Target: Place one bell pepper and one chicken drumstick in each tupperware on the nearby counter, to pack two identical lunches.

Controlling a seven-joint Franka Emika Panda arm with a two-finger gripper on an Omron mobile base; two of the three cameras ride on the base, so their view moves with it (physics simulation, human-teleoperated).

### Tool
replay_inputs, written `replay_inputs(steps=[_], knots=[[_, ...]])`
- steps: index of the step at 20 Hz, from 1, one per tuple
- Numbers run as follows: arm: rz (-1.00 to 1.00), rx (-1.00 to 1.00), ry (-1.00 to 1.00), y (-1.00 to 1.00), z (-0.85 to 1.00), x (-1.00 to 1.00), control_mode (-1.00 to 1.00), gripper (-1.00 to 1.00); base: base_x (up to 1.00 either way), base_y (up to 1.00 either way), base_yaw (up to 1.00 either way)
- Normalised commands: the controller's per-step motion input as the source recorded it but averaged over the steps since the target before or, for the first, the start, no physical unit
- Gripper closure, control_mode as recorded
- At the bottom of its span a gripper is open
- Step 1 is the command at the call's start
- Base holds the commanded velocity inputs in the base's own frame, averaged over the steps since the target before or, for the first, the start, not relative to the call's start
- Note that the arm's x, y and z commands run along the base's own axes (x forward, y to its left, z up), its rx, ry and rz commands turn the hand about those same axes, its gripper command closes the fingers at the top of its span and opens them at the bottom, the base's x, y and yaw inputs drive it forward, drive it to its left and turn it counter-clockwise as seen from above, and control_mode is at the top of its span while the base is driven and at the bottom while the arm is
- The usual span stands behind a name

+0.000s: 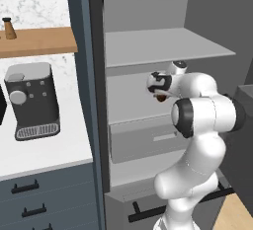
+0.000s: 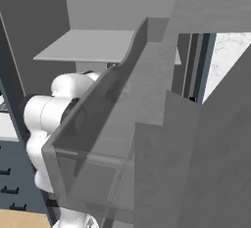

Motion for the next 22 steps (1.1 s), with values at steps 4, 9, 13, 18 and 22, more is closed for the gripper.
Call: replay_inputs(steps=[4, 9, 13, 18, 22], knots=[[0.00, 0.00, 0.00, -0.03, -0.05, -0.83, -1.00, 1.00, 0.00, 0.00, 0.00], [0.00, 0.00, -0.03, -0.05, -0.22, -0.79, -1.00, 1.00, 0.00, 0.00, 0.00], [0.00, 0.05, 0.00, -0.07, 0.52, -1.00, -1.00, 1.00, 0.00, 0.00, 0.00], [0.01, -0.05, 0.02, 0.13, 1.00, -0.98, -1.00, 1.00, 0.00, 0.00, 0.00], [0.00, -0.11, 0.00, 0.10, 1.00, -0.93, -1.00, 1.00, 0.00, 0.00, 0.00]])
